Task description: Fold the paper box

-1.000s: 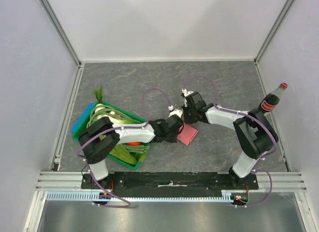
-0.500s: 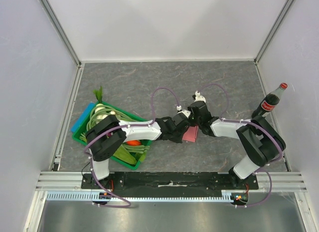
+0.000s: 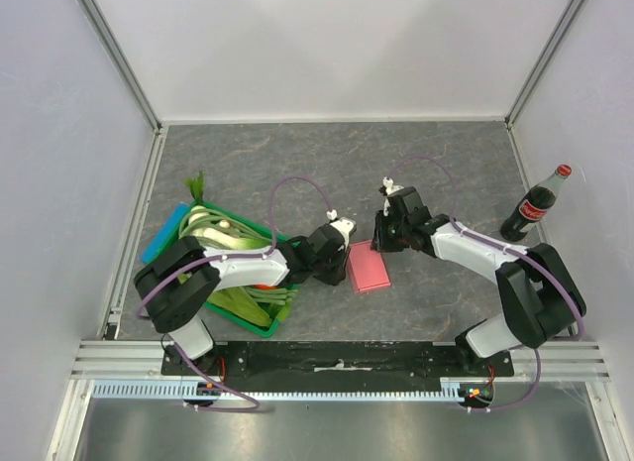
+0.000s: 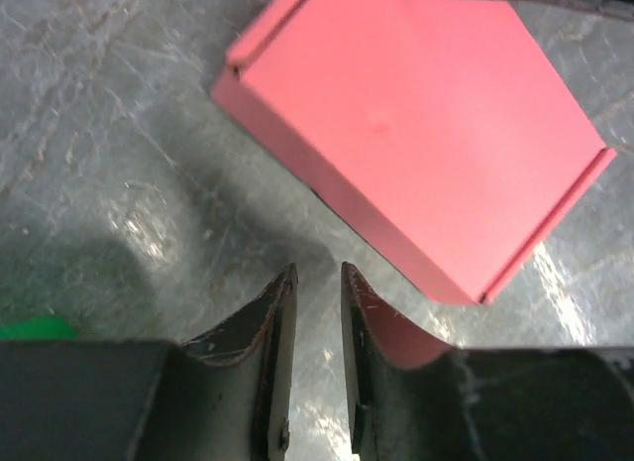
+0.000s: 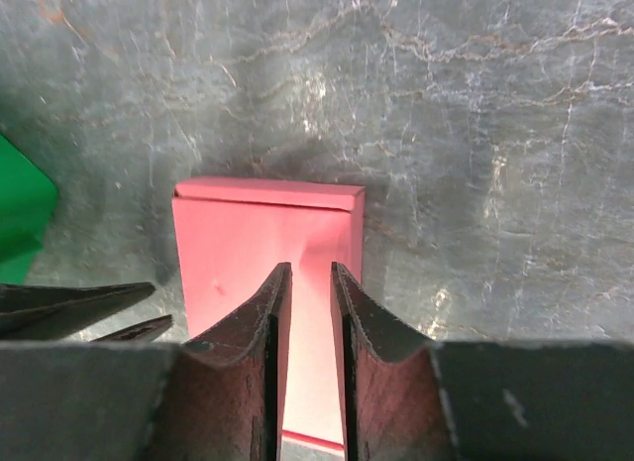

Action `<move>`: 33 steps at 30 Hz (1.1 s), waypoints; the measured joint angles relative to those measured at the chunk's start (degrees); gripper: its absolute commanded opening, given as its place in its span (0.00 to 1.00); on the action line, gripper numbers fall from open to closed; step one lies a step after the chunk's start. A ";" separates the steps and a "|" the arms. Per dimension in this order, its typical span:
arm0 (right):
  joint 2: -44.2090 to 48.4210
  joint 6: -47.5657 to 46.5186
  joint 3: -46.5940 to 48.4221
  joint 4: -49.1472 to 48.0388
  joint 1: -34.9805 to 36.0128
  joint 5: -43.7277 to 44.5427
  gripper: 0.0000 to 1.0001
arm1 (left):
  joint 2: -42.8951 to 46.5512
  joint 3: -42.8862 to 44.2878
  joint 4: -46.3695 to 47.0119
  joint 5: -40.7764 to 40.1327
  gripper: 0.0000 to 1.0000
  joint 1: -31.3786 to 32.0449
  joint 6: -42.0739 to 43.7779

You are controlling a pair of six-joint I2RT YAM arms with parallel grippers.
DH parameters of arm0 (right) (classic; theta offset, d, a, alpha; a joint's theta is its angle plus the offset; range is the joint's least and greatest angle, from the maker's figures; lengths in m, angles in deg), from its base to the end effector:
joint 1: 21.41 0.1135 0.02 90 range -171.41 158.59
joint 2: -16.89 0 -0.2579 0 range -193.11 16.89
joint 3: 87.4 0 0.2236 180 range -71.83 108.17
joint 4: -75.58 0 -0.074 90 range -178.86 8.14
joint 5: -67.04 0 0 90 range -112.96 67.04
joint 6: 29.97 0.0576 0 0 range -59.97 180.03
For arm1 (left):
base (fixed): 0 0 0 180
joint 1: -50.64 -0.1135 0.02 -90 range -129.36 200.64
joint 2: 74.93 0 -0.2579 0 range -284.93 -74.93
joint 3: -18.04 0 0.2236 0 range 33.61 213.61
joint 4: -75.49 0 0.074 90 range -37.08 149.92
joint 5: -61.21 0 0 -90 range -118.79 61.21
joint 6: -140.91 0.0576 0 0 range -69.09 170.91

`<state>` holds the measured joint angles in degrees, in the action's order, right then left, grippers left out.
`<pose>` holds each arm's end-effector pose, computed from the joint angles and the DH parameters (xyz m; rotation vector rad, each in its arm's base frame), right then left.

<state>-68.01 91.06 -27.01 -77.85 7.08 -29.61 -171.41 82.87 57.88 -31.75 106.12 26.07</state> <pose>0.2455 0.1408 0.1755 0.0042 2.5481 0.5753 0.1868 -0.2663 0.1528 0.6401 2.4279 -0.5517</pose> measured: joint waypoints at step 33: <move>15.98 3.96 -7.89 17.44 -0.59 10.43 0.33 | 1.16 0.09 -5.79 6.16 0.25 2.86 -5.22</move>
<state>-52.03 95.01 -34.90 -60.41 6.49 -19.19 -170.26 82.96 52.09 -25.59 108.99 20.84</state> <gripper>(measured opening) 0.338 0.245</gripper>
